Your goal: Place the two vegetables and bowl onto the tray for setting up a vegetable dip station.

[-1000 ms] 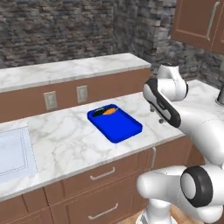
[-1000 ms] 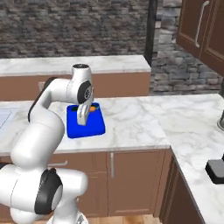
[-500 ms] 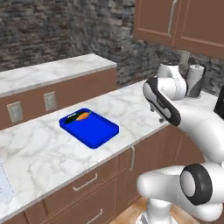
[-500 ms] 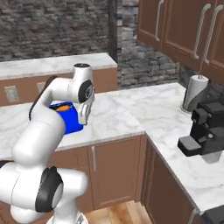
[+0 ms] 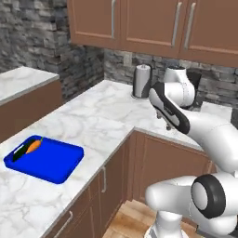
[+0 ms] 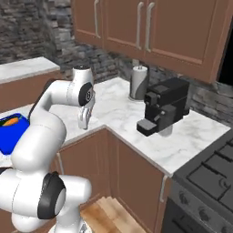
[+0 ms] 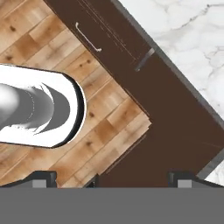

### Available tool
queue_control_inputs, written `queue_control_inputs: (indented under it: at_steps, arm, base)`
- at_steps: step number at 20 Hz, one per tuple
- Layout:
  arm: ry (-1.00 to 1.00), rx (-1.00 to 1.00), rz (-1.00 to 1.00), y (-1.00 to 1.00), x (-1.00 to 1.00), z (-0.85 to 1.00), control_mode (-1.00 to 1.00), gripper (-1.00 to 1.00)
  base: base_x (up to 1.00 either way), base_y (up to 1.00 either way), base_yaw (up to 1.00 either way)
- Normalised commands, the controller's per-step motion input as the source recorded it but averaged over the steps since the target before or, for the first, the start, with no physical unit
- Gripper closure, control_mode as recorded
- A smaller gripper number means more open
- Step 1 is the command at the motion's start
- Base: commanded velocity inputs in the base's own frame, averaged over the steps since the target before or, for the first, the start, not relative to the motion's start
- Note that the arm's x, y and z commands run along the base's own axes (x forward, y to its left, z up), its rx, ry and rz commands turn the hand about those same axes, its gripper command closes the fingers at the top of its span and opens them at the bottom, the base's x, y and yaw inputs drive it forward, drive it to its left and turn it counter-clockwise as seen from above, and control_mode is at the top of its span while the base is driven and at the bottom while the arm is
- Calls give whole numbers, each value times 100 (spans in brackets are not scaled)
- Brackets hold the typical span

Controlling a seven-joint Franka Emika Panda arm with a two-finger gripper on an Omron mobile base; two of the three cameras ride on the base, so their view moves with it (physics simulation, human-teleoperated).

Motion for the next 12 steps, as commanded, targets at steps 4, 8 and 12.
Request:
queue_control_inputs:
  at_steps: [4,8,12]
  arm:
    - [0,0,0,0,0,0,100,-100]
    - [0,0,0,0,0,0,100,-100]
    - [0,0,0,0,0,0,100,-100]
  base:
    - [-13,0,-64]
    - [-9,0,-67]
    - [0,0,-71]
